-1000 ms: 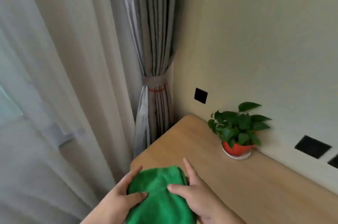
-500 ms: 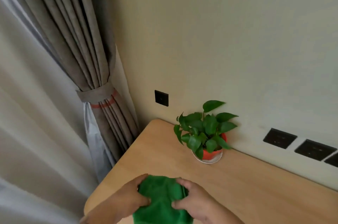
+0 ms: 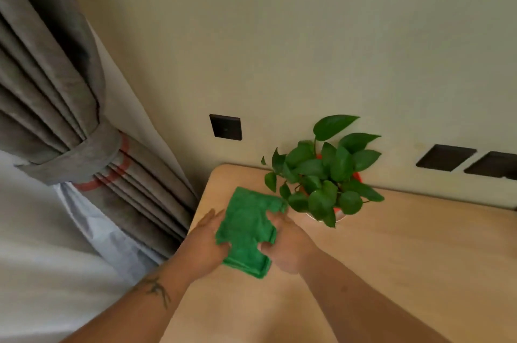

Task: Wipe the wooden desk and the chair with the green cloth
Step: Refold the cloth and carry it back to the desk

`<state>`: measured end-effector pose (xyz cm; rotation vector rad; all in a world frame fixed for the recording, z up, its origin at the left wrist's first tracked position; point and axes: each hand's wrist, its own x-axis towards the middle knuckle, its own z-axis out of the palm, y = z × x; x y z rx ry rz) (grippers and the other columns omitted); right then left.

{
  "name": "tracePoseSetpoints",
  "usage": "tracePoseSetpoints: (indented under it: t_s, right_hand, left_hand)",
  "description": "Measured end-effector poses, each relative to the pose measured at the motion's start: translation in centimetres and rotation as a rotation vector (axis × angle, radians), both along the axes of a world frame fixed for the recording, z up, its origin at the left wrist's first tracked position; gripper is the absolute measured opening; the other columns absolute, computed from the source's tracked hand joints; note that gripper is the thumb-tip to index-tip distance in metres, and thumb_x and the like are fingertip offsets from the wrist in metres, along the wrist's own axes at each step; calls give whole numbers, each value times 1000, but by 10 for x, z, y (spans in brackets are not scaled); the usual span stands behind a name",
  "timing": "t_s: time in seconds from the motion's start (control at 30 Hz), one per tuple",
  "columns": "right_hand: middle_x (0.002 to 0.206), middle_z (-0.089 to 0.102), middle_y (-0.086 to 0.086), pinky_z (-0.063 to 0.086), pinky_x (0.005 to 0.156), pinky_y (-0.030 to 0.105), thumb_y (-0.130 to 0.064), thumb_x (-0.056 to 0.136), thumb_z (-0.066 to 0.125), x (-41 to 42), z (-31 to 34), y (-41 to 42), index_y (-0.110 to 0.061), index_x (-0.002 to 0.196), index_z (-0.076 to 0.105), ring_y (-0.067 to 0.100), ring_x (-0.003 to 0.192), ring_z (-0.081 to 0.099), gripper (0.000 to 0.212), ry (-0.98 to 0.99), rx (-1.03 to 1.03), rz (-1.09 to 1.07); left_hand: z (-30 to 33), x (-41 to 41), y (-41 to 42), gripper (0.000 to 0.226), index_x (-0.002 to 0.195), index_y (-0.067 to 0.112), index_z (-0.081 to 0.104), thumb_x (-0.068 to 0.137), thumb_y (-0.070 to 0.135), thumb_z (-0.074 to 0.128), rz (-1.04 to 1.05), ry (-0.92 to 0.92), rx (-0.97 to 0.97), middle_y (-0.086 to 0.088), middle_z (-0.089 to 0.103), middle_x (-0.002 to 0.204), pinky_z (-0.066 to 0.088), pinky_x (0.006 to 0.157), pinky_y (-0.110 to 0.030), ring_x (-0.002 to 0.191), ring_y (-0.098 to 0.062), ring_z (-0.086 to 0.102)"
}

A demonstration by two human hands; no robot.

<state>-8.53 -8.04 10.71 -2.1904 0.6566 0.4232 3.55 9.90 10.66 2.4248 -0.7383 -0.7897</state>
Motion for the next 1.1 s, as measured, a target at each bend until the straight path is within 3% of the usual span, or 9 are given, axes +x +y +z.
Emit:
tracePoseSetpoints:
  t_s: [0.07, 0.23, 0.33, 0.43, 0.53, 0.9, 1.0, 1.1]
  right_hand:
    - [166, 28, 7, 28, 121, 32, -39, 96, 63, 8, -17, 7, -22, 160, 24, 25, 149, 33, 77, 81, -69, 73]
    - [158, 37, 11, 33, 118, 42, -35, 94, 59, 22, -57, 23, -21, 154, 33, 31, 143, 40, 68, 271, -214, 246]
    - [166, 18, 13, 22, 124, 48, -31, 93, 58, 31, -74, 26, -18, 159, 21, 35, 152, 21, 77, 310, -253, 306]
    - [171, -4, 9, 12, 126, 49, -28, 92, 60, 46, -84, 23, -21, 162, 6, 34, 156, 1, 89, 292, -266, 305]
    - [171, -12, 6, 8, 127, 50, -24, 92, 59, 67, -91, 18, -24, 162, 2, 32, 157, -7, 91, 280, -291, 310]
    - [171, -15, 3, 7, 126, 53, -14, 91, 60, 120, -93, 8, -27, 162, 0, 29, 157, -8, 94, 260, -315, 302]
    - [171, -12, 4, 8, 127, 52, -19, 92, 61, 116, -90, 10, -28, 162, -1, 29, 157, -6, 94, 237, -314, 296]
    - [172, -2, 5, 11, 127, 48, -30, 93, 63, 105, -82, 9, -27, 162, 1, 29, 157, 1, 93, 115, -299, 204]
  left_hand:
    - [-20, 1, -4, 76, 156, 20, 28, 91, 25, 65, -181, -44, 94, -7, 20, 166, 13, 116, -15, 152, -19, 22]
    - [-68, 1, -15, 71, 159, 25, 19, 96, 38, 50, -546, -110, 431, -12, 7, 168, 16, 124, -36, 154, -28, 10]
    - [-85, 9, -17, 74, 159, 27, 12, 97, 43, 48, -630, -132, 531, -7, -3, 169, 19, 123, -43, 155, -29, 3]
    - [-94, 26, -20, 79, 159, 28, 6, 95, 47, 50, -619, -156, 524, -5, -7, 169, 20, 123, -42, 155, -27, 0]
    - [-100, 50, -26, 82, 159, 30, 4, 95, 47, 52, -576, -148, 520, -3, -10, 169, 19, 123, -43, 155, -26, -4]
    - [-104, 106, -33, 89, 158, 36, 5, 90, 50, 60, -510, -108, 504, 3, -14, 168, 16, 123, -46, 155, -20, -6]
    - [-98, 105, -35, 91, 158, 36, 5, 88, 52, 62, -496, -90, 526, 4, -13, 168, 15, 124, -46, 155, -20, -5]
    - [-81, 99, -45, 87, 157, 28, 22, 86, 43, 70, -429, 5, 407, -3, 10, 168, 21, 122, -36, 154, -24, 14]
